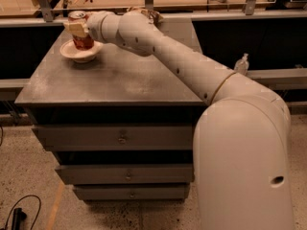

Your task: Place coke can into paper bowl

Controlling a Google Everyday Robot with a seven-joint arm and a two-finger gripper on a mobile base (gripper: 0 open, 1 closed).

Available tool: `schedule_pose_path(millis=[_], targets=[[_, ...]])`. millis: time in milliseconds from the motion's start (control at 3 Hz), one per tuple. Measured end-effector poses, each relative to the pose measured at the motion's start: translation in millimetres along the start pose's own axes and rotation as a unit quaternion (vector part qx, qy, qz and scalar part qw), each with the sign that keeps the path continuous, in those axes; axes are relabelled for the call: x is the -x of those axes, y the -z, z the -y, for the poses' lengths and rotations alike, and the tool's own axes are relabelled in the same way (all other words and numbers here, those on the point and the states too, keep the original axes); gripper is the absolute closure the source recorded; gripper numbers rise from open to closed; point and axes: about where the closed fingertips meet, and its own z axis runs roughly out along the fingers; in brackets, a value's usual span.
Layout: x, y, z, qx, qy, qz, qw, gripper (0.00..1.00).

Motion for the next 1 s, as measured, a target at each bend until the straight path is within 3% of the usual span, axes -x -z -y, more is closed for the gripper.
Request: schedule_pose_path(millis=[667, 1000], targets=[[-21, -23, -12, 0.036, -0.015, -0.006, 0.9992, 0.35], [-28, -27, -21, 0.054, -0.014, -0.016, 0.9983, 0.04]])
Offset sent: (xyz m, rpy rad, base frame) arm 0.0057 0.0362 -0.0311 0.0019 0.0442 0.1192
